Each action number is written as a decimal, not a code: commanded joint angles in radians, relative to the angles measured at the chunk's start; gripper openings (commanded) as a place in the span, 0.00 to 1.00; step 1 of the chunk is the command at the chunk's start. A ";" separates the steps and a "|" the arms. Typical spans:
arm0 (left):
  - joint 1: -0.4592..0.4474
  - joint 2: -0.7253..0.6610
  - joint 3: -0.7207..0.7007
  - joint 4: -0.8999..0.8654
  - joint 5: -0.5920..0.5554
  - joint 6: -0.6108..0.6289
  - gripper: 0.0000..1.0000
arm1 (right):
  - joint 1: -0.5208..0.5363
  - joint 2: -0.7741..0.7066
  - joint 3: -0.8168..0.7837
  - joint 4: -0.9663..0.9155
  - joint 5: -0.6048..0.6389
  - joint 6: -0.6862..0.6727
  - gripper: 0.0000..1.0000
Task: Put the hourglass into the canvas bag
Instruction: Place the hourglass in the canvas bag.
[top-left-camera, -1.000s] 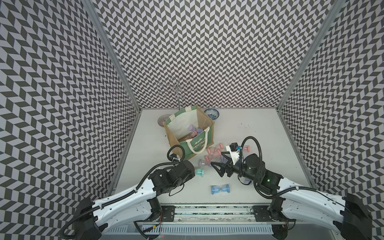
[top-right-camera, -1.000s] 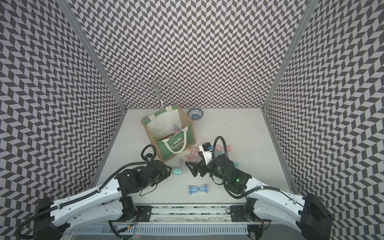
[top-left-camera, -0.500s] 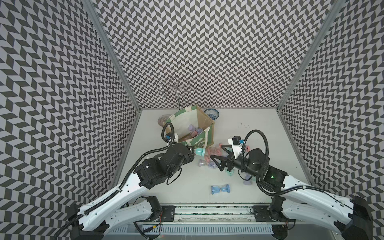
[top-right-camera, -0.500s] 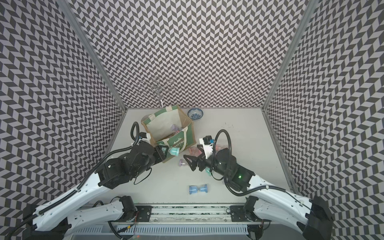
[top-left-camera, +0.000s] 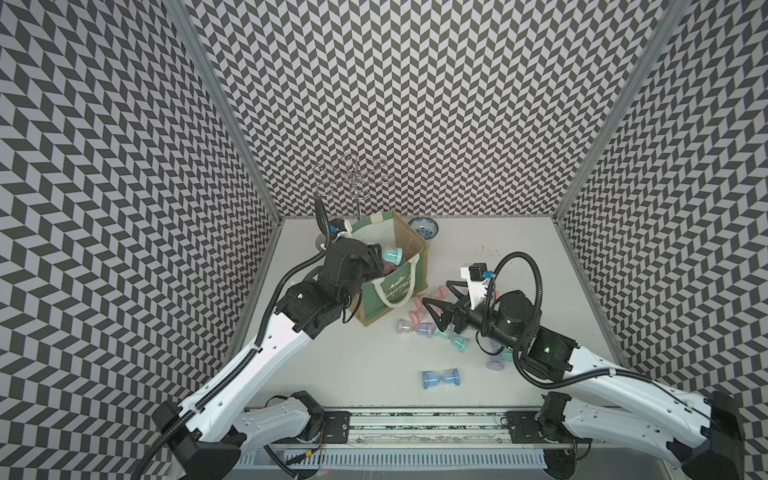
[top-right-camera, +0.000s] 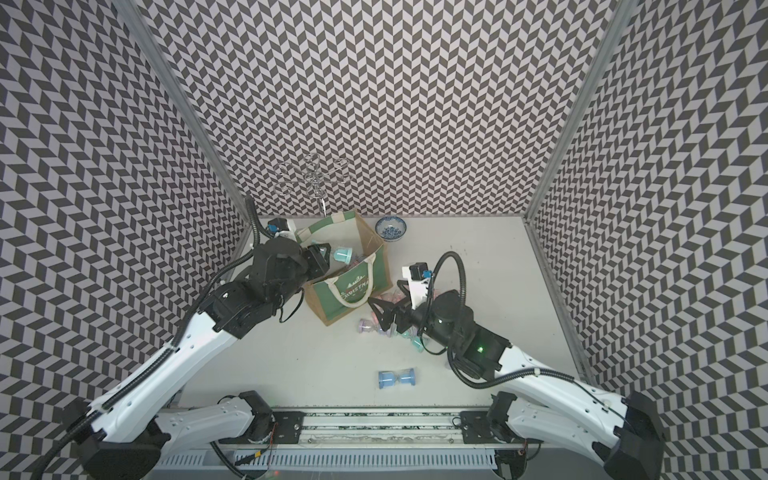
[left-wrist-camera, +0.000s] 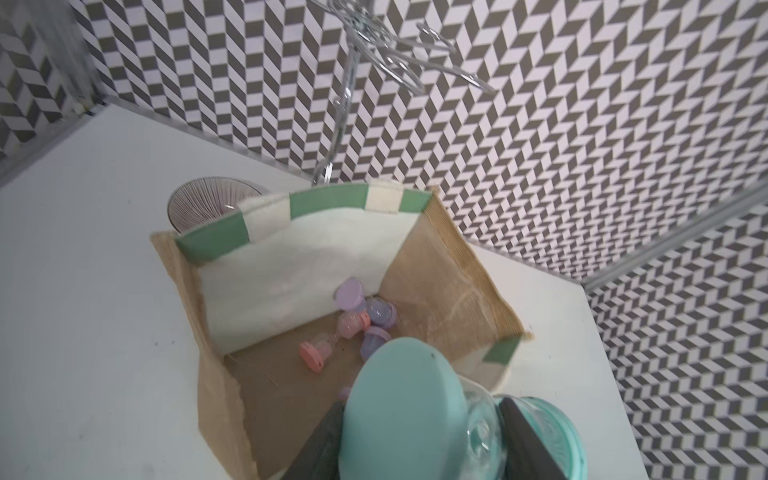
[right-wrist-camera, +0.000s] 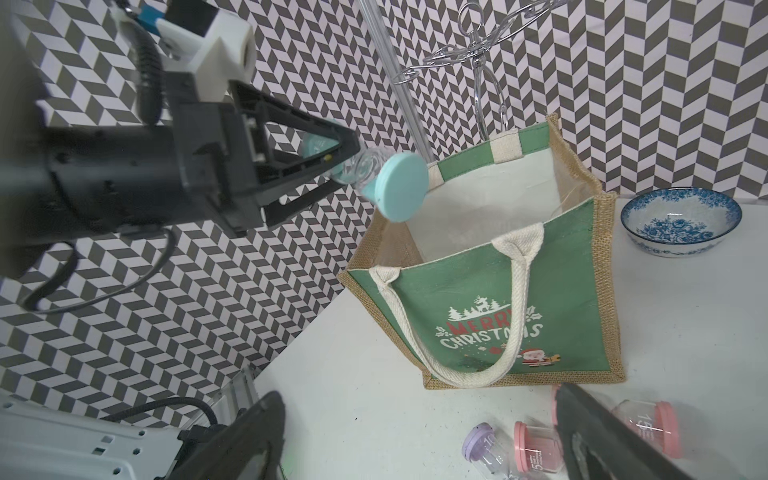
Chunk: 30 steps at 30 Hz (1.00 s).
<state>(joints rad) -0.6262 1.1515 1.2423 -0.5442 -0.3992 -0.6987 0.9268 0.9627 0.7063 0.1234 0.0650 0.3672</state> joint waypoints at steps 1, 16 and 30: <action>0.063 0.057 0.006 0.127 0.057 0.050 0.45 | -0.005 0.014 0.036 0.025 0.039 0.004 0.99; 0.219 0.466 0.166 0.185 0.200 0.110 0.44 | -0.067 0.108 0.077 0.035 -0.062 0.012 0.99; 0.235 0.663 0.233 0.162 0.231 0.174 0.50 | -0.172 0.169 0.068 0.055 -0.161 0.055 0.99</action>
<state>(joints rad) -0.3985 1.8137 1.4578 -0.3943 -0.1825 -0.5472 0.7662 1.1259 0.7677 0.1200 -0.0658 0.4038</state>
